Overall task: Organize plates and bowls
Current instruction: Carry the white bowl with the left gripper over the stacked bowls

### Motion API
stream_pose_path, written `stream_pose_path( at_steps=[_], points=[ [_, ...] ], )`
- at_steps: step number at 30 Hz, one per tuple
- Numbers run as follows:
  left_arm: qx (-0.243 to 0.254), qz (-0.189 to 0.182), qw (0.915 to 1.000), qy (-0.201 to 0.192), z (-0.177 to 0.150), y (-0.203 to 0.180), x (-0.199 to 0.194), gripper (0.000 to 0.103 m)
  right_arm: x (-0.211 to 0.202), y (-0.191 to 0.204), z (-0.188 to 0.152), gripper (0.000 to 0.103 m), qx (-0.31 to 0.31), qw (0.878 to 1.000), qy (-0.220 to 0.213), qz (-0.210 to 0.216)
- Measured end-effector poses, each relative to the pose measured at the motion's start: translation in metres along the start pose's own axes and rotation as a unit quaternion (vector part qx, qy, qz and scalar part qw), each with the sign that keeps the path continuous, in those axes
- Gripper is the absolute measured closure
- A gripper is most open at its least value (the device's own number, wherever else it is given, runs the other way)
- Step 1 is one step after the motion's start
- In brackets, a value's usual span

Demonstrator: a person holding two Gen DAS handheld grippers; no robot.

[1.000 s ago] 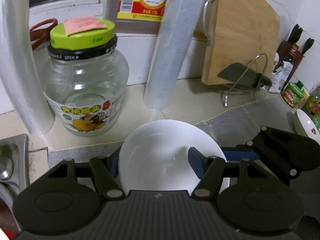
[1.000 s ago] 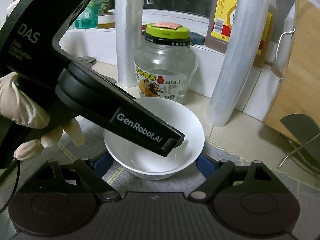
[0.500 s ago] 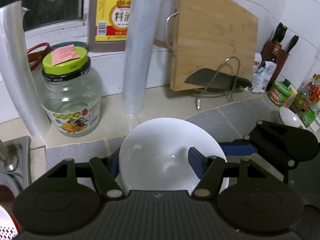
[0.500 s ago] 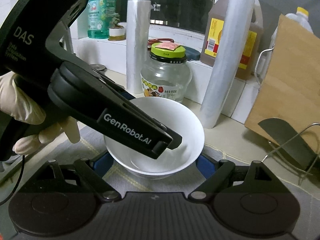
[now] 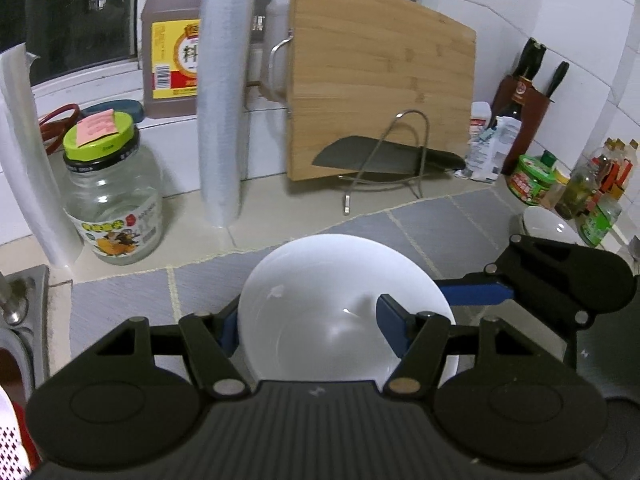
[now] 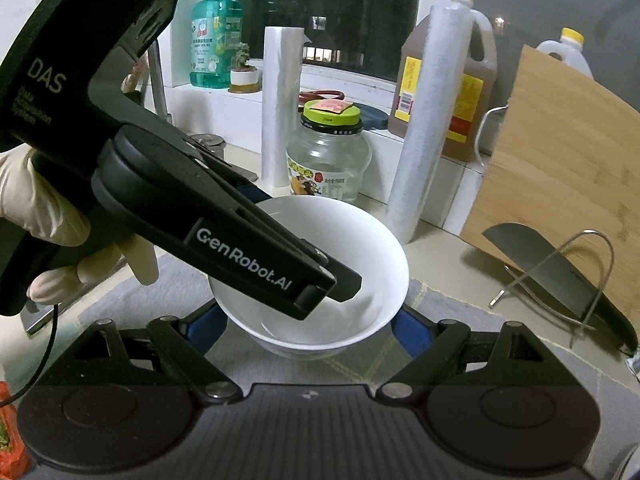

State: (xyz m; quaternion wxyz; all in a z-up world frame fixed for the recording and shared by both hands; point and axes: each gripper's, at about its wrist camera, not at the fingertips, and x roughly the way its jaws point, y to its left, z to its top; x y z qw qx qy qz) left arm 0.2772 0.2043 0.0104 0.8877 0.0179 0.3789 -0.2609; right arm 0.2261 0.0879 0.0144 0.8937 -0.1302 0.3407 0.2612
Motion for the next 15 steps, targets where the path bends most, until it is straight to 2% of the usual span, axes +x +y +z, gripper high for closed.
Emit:
stream_pose_path(
  at_steps=[15],
  points=[
    [0.024, -0.025, 0.9994, 0.003, -0.006, -0.066, -0.007, 0.036, -0.058, -0.018, -0.034, 0.011, 0.008, 1.0, -0.002, -0.022]
  ],
)
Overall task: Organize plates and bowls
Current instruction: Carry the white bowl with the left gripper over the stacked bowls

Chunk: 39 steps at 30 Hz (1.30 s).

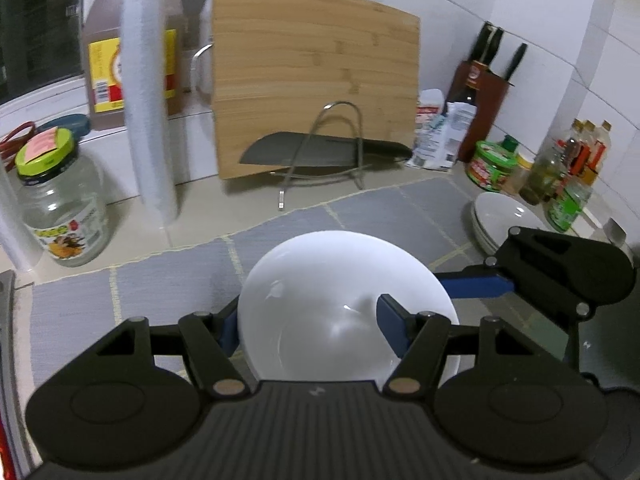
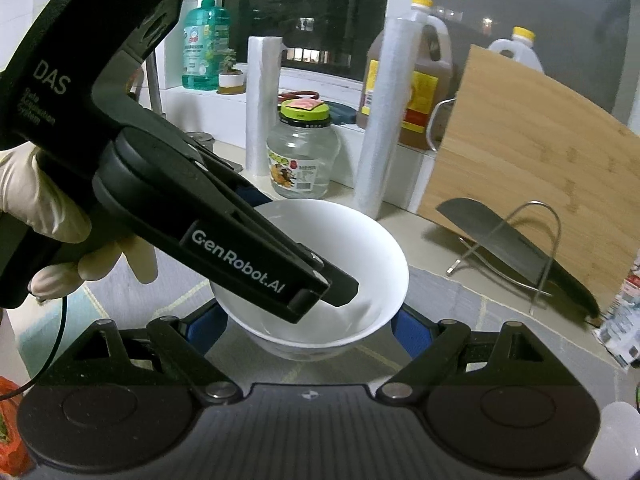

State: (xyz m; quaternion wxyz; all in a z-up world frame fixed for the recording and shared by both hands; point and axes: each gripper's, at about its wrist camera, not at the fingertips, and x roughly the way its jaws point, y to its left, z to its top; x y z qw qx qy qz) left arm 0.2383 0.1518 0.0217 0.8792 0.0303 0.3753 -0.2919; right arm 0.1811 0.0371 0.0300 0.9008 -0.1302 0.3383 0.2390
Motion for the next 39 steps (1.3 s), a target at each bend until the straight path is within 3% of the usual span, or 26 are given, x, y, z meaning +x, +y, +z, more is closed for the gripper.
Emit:
stream_pose_path(
  at_steps=[18, 39],
  points=[
    [0.042, -0.039, 0.9983, 0.008, 0.006, -0.059, 0.025, 0.036, -0.035, -0.038, -0.039, 0.011, 0.03, 0.999, 0.004, -0.032],
    [0.048, -0.058, 0.9968, 0.025, -0.01, -0.08, 0.056, 0.036, -0.032, -0.054, -0.073, 0.011, 0.057, 0.998, 0.016, -0.027]
  ],
)
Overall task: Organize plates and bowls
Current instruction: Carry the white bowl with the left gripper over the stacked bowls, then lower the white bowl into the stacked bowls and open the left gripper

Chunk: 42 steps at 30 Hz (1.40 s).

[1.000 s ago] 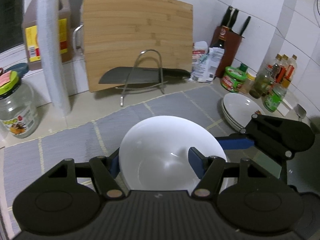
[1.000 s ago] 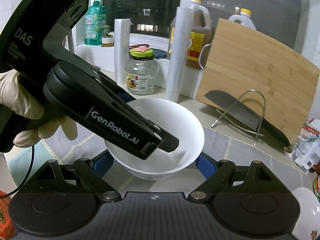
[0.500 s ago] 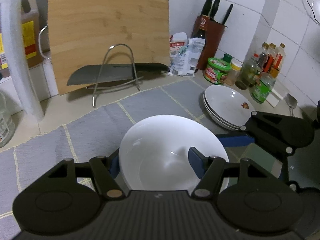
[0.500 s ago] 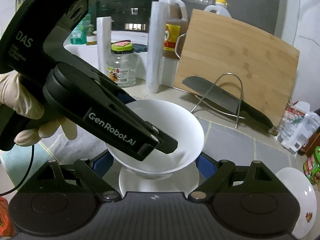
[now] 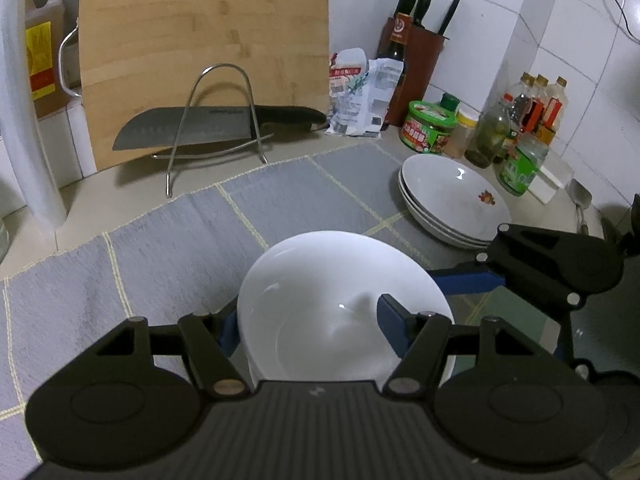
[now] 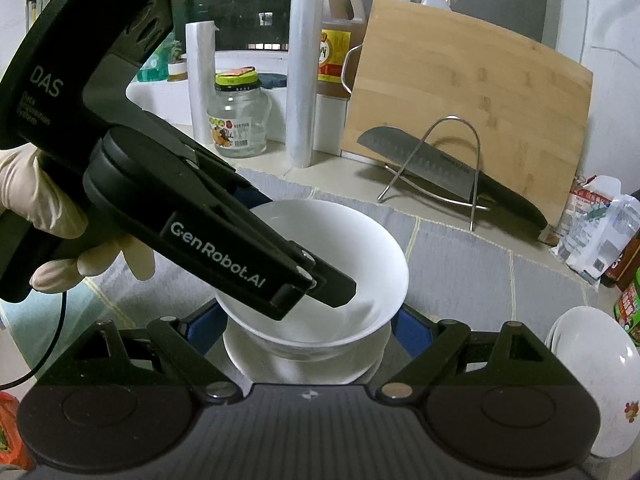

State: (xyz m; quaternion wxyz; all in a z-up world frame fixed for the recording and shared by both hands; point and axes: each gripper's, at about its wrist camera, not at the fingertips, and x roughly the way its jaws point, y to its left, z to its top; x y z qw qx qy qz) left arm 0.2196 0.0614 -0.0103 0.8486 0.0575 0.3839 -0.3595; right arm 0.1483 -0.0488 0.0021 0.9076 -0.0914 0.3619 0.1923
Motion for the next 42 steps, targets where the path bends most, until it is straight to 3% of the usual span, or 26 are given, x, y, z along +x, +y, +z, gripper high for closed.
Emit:
stream_pose_path(
  at_steps=[10, 26, 37, 39, 40, 42],
  points=[
    [0.031, 0.013, 0.9994, -0.005, -0.011, -0.007, 0.005, 0.034, 0.002, 0.002, -0.007, 0.011, -0.008, 1.0, 0.003, 0.0],
    [0.039, 0.015, 0.9991, -0.004, -0.014, -0.008, 0.009, 0.033, 0.003, 0.003, -0.006, 0.011, -0.011, 1.0, 0.006, -0.003],
    [0.04, 0.008, 0.9992, -0.001, -0.014, -0.008, 0.011, 0.024, 0.007, 0.003, -0.007, 0.011, -0.009, 1.0, 0.014, -0.002],
    [0.04, 0.009, 0.9992, -0.004, -0.015, -0.007, 0.011, 0.023, 0.007, 0.004, -0.007, 0.008, -0.015, 1.0, 0.014, -0.004],
    [0.04, 0.008, 0.9992, -0.006, -0.015, -0.007, 0.01, 0.023, 0.006, 0.005, -0.007, 0.001, -0.017, 1.0, 0.008, -0.008],
    [0.035, 0.008, 0.9993, -0.012, -0.015, -0.005, 0.007, 0.022, 0.002, 0.004, -0.007, 0.0, -0.016, 1.0, -0.004, -0.005]
  ],
)
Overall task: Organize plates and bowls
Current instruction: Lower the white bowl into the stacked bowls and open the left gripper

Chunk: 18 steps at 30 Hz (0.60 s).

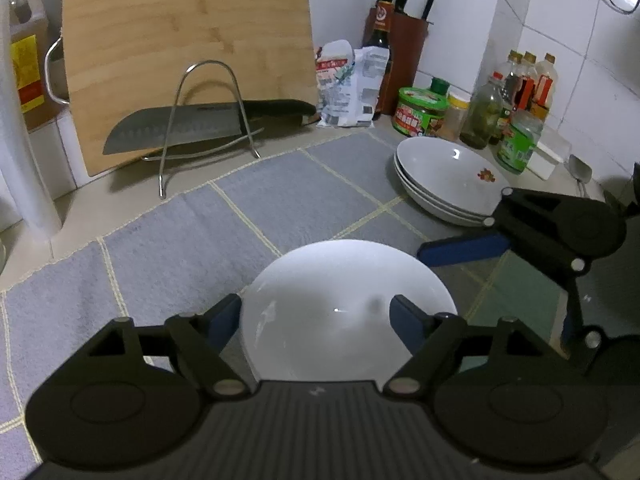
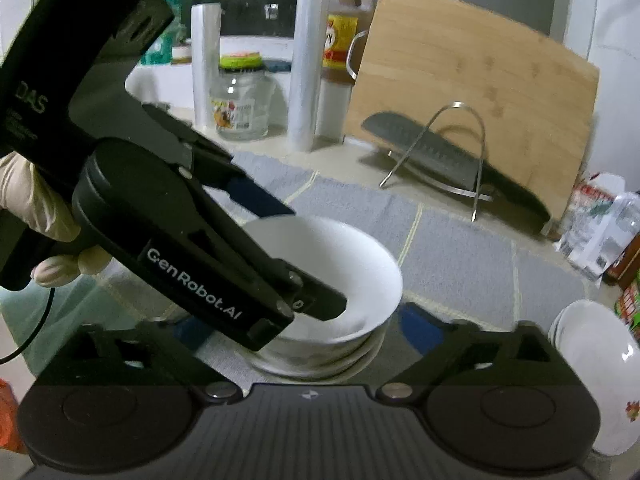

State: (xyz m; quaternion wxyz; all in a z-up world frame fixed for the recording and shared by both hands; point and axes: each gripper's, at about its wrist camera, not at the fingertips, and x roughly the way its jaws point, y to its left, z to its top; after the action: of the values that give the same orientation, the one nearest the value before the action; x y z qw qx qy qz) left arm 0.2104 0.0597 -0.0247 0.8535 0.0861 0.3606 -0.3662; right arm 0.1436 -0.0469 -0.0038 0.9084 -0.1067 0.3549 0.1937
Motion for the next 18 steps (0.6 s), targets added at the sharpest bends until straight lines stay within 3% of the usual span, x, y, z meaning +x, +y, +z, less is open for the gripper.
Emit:
stream_pose_path(
  at_steps=[14, 18],
  points=[
    [-0.067, 0.035, 0.9962, -0.043, -0.013, 0.025, -0.035, 0.019, -0.015, -0.015, 0.001, 0.0, 0.034, 0.999, -0.035, 0.0],
    [-0.085, 0.044, 0.9944, -0.044, -0.022, 0.03, -0.038, 0.019, -0.009, -0.02, -0.002, 0.0, 0.037, 0.999, -0.021, -0.008]
  ],
)
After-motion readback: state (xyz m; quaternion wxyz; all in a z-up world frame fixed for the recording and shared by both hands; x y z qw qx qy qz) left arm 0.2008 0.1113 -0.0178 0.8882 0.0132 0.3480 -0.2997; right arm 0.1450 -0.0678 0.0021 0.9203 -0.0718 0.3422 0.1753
